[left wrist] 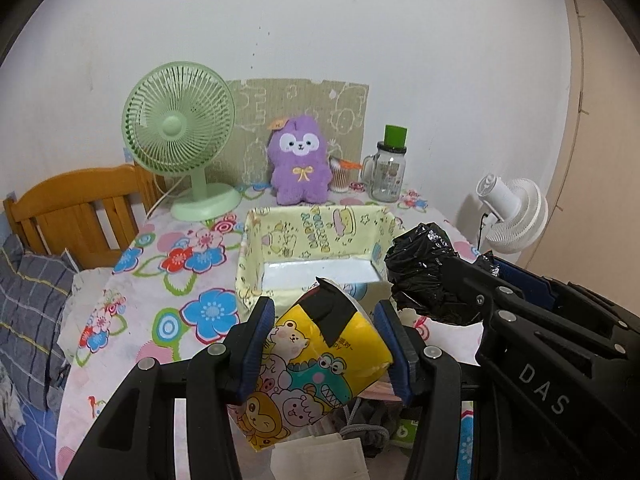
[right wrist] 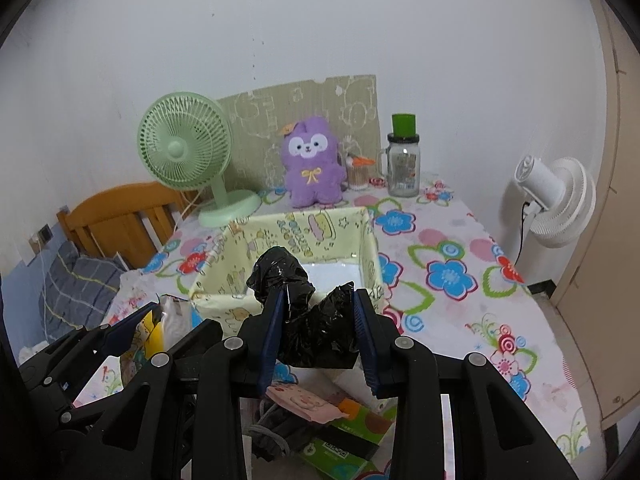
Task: Organize soft objects
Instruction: 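Lift the snack pack with the left tool while the right tool carries the black bag toward the box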
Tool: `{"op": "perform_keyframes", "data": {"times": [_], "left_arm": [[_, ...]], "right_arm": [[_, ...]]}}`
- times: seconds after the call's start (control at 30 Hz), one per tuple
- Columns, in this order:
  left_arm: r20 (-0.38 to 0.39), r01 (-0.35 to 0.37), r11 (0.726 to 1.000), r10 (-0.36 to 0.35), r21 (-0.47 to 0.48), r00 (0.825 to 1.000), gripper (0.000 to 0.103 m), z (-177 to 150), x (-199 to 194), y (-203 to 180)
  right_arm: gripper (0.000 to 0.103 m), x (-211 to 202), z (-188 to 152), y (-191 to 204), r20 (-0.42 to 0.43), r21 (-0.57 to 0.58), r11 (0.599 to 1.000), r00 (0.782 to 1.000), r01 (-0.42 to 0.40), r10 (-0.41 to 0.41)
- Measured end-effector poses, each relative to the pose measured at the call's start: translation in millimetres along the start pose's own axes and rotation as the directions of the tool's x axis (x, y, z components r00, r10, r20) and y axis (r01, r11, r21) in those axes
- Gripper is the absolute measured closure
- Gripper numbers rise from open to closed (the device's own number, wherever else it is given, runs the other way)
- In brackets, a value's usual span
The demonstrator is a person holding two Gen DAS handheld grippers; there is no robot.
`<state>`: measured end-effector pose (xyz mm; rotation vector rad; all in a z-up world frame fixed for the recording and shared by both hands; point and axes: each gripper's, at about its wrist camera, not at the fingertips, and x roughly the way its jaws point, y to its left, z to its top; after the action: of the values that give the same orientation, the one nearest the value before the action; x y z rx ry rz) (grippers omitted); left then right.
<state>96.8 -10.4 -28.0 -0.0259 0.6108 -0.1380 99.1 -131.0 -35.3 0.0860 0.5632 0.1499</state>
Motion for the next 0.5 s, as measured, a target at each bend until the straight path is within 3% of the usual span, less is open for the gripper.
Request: {"op": "perform_keyframes", "data": {"times": [0.5], "left_arm": [[0.031,-0.005,1.0,0.004,0.022,1.0,0.05,16.6,-2.0,-4.9]], "right_arm": [[0.066,-8.1,16.0,0.8,0.035,-0.004,1.0,0.999,-0.004,0.004]]}}
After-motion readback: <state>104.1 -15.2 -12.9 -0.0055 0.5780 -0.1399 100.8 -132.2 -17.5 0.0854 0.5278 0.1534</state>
